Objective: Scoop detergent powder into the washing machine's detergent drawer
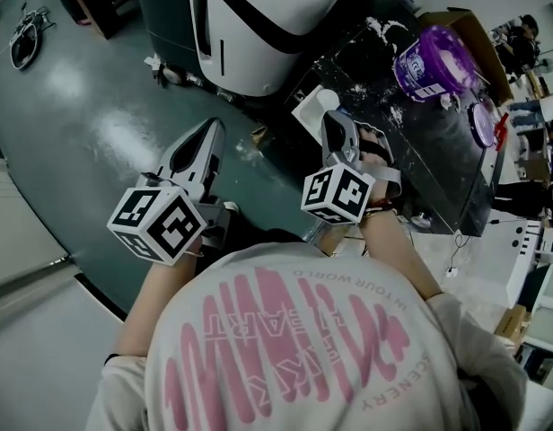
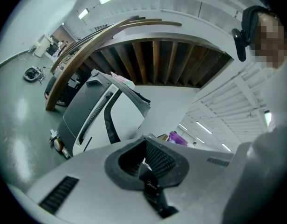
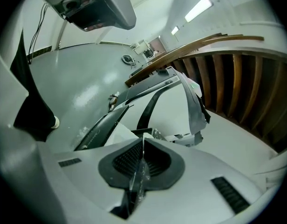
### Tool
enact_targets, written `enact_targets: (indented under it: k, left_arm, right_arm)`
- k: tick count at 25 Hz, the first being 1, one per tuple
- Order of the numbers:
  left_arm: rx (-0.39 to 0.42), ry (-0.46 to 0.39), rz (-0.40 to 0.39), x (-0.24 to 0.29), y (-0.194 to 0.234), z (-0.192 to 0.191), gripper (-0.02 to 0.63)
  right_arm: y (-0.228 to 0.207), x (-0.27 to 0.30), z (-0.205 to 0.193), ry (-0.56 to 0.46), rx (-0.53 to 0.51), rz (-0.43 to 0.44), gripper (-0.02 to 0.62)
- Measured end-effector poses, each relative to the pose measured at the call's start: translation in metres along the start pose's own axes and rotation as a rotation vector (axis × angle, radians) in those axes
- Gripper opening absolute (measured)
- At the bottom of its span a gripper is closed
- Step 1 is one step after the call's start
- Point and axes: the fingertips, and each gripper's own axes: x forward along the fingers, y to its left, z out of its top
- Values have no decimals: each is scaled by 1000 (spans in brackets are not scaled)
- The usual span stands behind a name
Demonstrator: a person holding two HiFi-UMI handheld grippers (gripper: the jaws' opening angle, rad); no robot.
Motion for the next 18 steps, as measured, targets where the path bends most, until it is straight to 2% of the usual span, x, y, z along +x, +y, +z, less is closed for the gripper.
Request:
enact_targets:
  k: [7,10,13,18]
  left_arm:
    - [17,-20,-1,-8,-6,4,2]
    - [27,-25,2,-14,-10,5,2]
    - [44,-31,25,-19,-10,8,2]
    - [73,-32,54,-25,-11,11,2]
  right_arm:
    - [-3,-8,2,-11,-2,-28,6]
    - [-4,-12,2,-20,30,-21,6]
    - [-5,-13,-1,-26,146,15,8]
    - [-2,-11,-15,-32,450,109,8]
